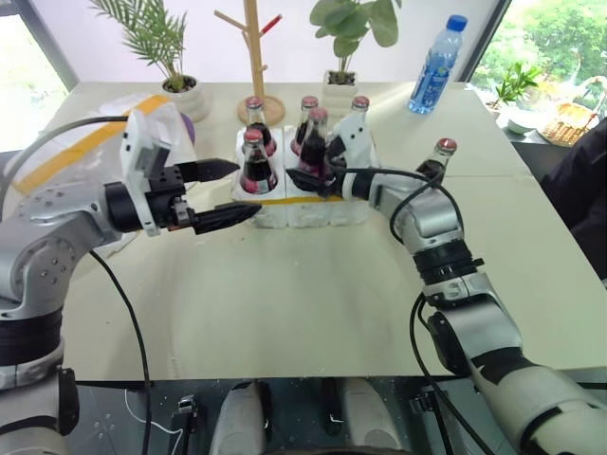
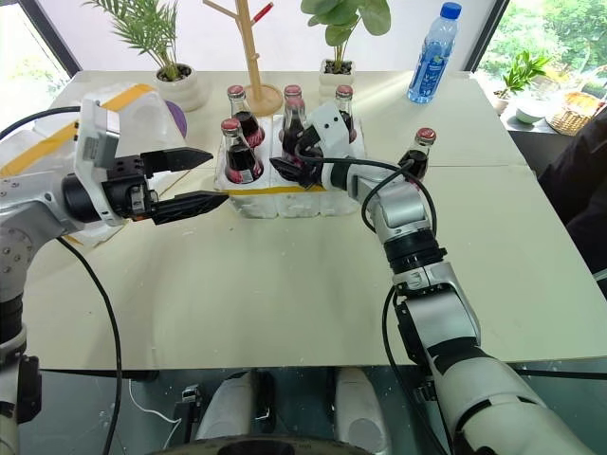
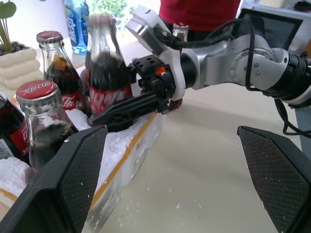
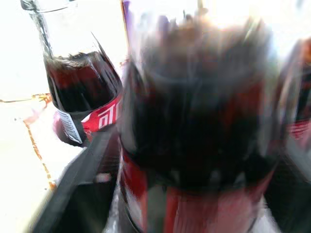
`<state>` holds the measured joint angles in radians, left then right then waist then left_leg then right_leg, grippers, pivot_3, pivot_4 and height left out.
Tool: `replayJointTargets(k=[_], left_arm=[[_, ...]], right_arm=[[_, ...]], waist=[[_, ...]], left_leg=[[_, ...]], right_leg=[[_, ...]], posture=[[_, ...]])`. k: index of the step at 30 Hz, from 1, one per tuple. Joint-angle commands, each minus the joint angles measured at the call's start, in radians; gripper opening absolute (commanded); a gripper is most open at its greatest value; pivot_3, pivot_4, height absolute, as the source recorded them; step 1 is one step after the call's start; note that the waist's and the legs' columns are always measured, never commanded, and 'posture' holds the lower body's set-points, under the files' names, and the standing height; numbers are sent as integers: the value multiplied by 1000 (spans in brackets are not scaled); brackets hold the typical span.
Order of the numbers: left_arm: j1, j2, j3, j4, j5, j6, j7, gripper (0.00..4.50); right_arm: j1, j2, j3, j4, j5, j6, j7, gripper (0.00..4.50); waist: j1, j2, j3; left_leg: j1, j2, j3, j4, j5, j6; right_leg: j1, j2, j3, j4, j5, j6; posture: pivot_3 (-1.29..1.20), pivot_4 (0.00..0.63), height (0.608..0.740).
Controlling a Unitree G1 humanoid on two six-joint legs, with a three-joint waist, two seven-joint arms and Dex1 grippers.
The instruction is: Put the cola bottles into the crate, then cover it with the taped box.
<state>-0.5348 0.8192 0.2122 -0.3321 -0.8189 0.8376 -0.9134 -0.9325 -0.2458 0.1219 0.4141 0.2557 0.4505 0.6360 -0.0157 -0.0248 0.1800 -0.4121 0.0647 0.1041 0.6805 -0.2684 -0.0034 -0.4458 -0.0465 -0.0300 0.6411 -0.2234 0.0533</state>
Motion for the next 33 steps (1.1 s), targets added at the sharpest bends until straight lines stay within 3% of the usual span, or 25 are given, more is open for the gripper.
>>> replayJointTargets(k=[1,4,9,13,16,20,33], left_arm=[[-26,0,2,-19,-14,-18,-8,4500],[-26,-8,-17,-28,-18,-15,-17,4500],[-30,-31,-68,-46,-25,-8,-41,4500],[-58,-55,-117,-43,-17,-12,-67,4500],[-101,-83,-153,-22,-4,-22,-80,4500],[-151,-111,-192,12,21,-38,-99,4500],[-167,-94,-194,25,49,-48,-117,4500]], right_arm=[[42,-31,-34,-166,22,45,8,4446],[111,-96,-91,-362,85,165,14,4446],[273,-271,-326,-763,362,532,8,4446],[514,-477,-459,-977,484,727,48,4446],[565,-428,-509,-933,409,735,-126,4446],[583,-371,-461,-838,261,583,-258,4446],[401,-236,-339,-432,89,239,-316,4446]], waist=[[2,0,0],[5,0,0],[9,0,0],[11,-1,-1],[-4,-1,0],[-1,0,-1],[3,0,-1]], left_leg=[[0,0,0,0,0,0],[0,0,0,0,0,0],[0,-1,0,0,0,0],[2,-1,-2,-1,0,0],[4,0,-1,-1,0,0],[5,-2,-2,0,0,0],[2,-3,-2,-1,0,0]], right_leg=[[0,0,0,0,0,0],[0,-1,0,0,0,0],[1,-2,0,0,0,0],[3,-1,-1,-2,-1,0],[4,1,1,-3,-2,-3],[4,2,4,-3,-2,-4],[2,2,4,-4,-1,0]], posture=[[0,150,740],[0,150,740],[0,150,740],[0,150,740],[0,150,740],[0,150,740],[0,150,740]])
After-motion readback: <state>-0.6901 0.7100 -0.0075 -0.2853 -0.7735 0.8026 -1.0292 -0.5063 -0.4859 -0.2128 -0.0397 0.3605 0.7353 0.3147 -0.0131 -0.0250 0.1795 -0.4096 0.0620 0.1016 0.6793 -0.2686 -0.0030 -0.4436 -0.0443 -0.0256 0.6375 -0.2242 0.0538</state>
